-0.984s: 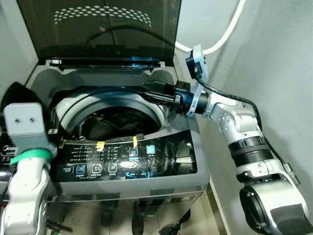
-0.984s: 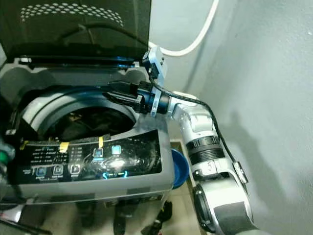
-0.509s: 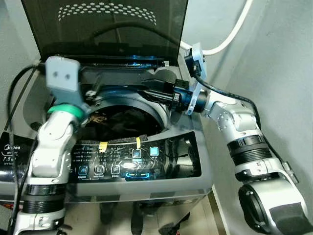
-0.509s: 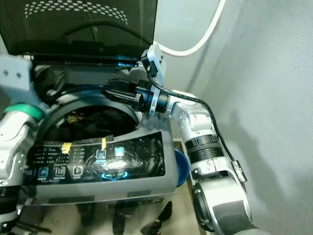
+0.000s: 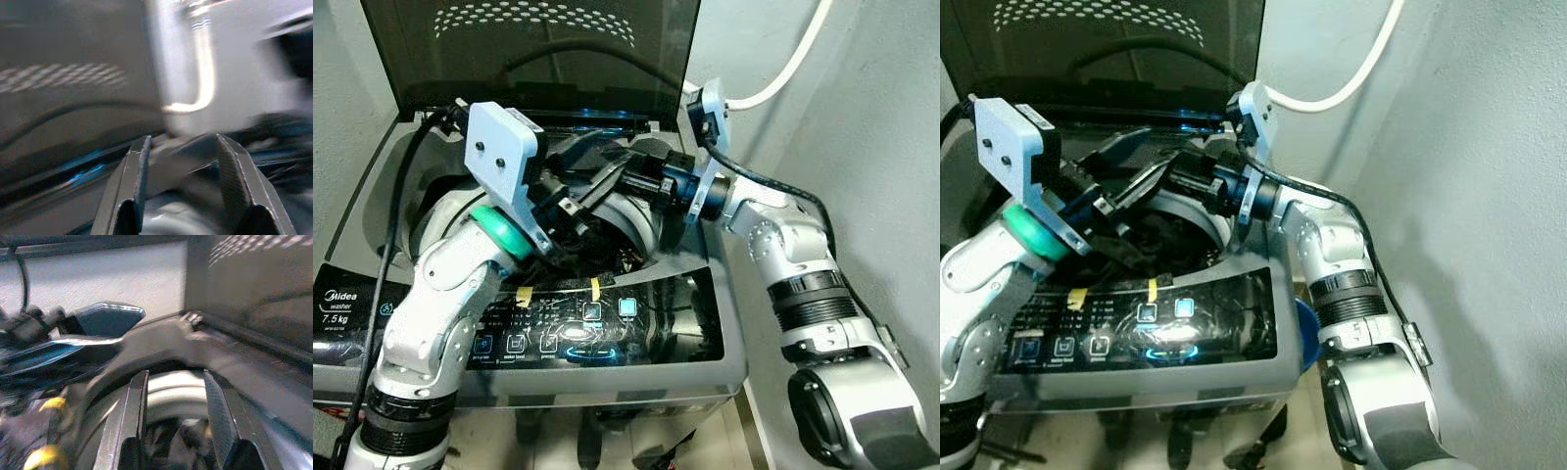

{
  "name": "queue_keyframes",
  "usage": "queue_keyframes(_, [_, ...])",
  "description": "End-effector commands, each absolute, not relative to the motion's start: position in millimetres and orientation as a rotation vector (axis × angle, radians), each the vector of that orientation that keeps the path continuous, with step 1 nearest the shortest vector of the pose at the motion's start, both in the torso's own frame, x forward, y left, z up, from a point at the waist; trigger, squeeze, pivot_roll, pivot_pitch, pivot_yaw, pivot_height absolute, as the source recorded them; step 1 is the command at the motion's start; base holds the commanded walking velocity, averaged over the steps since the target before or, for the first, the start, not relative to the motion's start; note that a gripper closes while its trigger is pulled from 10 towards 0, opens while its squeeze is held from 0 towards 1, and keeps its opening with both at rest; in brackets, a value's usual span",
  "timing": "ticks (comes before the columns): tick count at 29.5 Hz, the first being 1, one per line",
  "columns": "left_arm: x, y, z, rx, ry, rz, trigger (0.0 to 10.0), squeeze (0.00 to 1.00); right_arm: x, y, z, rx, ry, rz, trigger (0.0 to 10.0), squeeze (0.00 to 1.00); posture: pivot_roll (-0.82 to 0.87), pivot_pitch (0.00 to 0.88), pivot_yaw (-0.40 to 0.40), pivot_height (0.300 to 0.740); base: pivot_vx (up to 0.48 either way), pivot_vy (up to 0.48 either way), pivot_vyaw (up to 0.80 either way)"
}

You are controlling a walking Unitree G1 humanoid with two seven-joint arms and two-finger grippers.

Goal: Clothes washing

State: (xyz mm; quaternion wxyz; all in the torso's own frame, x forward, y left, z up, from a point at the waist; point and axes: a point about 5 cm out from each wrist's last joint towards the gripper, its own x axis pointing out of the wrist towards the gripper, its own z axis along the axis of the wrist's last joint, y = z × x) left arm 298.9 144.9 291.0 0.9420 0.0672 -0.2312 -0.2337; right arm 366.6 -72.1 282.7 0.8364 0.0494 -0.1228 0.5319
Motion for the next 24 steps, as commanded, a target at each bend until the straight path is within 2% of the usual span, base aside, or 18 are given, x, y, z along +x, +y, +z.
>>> queue_keyframes(1, [307.0,170.6,288.7,0.123,-0.433,-0.277,10.0,0.00,370.0,-80.3,271.2,0.157,-0.276,0.952,10.0,0.00,0.20,0.038,0.012,0.740,0.000,0.000,0.00])
queue_keyframes(2, [307.0,170.6,288.7,0.123,-0.433,-0.277,10.0,0.00,370.0,-80.3,271.2,0.157,-0.276,0.952,10.0,0.00,0.20,0.038,0.012,0.740,0.000,0.000,0.00])
queue_keyframes(3, [307.8,187.0,285.4,0.090,-0.404,-0.159,10.0,0.00,369.1,-85.8,258.4,0.238,-0.294,0.798,10.0,0.00,0.20,0.033,0.015,0.740,0.000,0.000,0.00])
queue_keyframes(4, [307.8,187.0,285.4,0.090,-0.404,-0.159,10.0,0.00,369.1,-85.8,258.4,0.238,-0.294,0.798,10.0,0.00,0.20,0.033,0.015,0.740,0.000,0.000,0.00])
queue_keyframes(9, [304.5,205.0,256.2,0.080,-0.294,-0.039,10.0,0.00,354.9,-82.5,226.1,0.102,-0.253,0.711,10.0,0.00,0.18,0.029,0.018,0.740,0.000,0.000,0.00])
queue_keyframes(14, [300.7,203.1,249.1,0.093,-0.281,-0.009,10.0,0.00,348.9,-90.3,217.9,0.223,-0.250,0.612,10.0,0.00,0.16,0.018,-0.010,0.740,0.000,0.000,0.00])
queue_keyframes(16, [302.0,198.5,244.2,0.071,-0.261,-0.005,10.0,0.00,345.8,-94.8,223.2,0.262,-0.305,0.556,10.0,0.00,0.15,0.015,-0.018,0.740,0.000,0.000,0.00])
queue_keyframes(20, [301.7,189.3,230.8,0.058,-0.210,-0.024,10.0,0.00,341.7,-94.2,239.3,0.314,-0.396,0.525,10.0,0.00,0.15,0.015,-0.018,0.740,0.000,0.000,0.00])
queue_keyframes(24, [301.6,188.2,228.9,0.056,-0.203,-0.028,10.0,0.00,341.2,-93.7,241.3,0.321,-0.404,0.527,10.0,0.00,0.15,0.015,-0.018,0.740,0.000,0.000,0.00])
